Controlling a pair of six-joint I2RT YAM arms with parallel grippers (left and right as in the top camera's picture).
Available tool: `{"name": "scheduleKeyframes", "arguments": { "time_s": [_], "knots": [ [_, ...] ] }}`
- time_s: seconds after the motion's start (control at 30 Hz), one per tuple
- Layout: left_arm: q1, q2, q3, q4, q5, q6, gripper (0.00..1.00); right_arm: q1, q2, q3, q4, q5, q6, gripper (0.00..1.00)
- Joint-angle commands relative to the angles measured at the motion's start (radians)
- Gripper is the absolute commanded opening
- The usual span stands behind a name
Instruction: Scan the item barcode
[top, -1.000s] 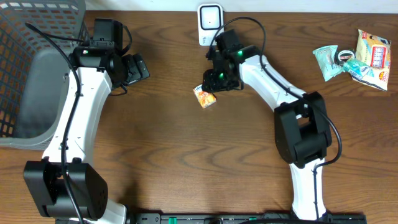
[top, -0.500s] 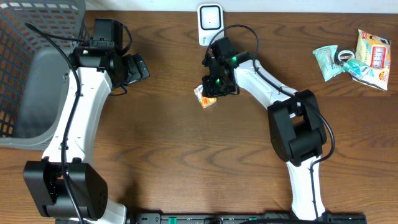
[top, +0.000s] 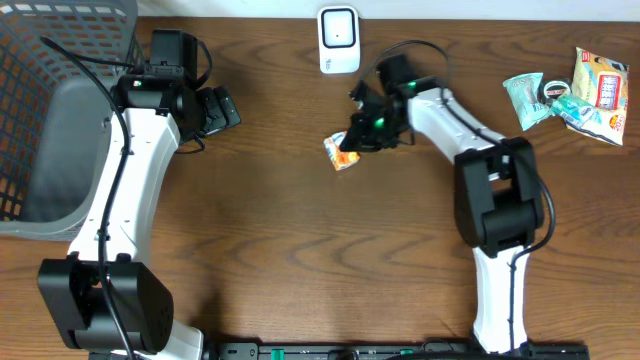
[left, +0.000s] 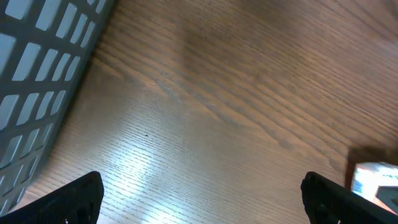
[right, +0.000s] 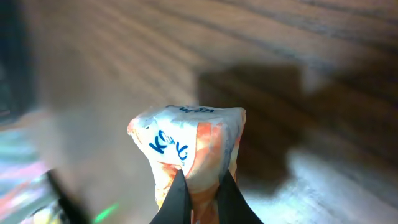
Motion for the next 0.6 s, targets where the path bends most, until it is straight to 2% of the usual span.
{"name": "scheduleKeyframes", "arguments": {
  "time_s": [0.0,0.17,0.23,0.33,0.4,0.57],
  "knots": [
    [0.003,0.005,0.005,-0.003,-0.013,0.006,1.0,-0.028,0.008,-0.006,-0.018,-0.331,-0.185,0.01],
    [0.003,0.005,0.005,-0.003,-0.013,0.006,1.0,-0.051,0.008,-0.006,-0.029,-0.493,-0.274,0.01],
    [0.003,0.005,0.005,-0.003,-0.013,0.006,1.0,-0.055,0.008,-0.006,0.008,-0.556,-0.273,0.01],
    [0.003,0.005,0.005,-0.003,-0.013,0.006,1.0,-0.071,0.008,-0.006,0.133,-0.763,-0.267,0.01],
    [0.003,0.005,0.005,-0.003,-0.013,0.006,1.0,-0.085,0.008,-0.006,0.212,-0.846,-0.231,0.01],
    [0.003,0.005,0.005,-0.003,-0.013,0.006,1.0,-0.114,0.008,-0.006,0.332,-0.853,-0.088,0.01]
  ]
}}
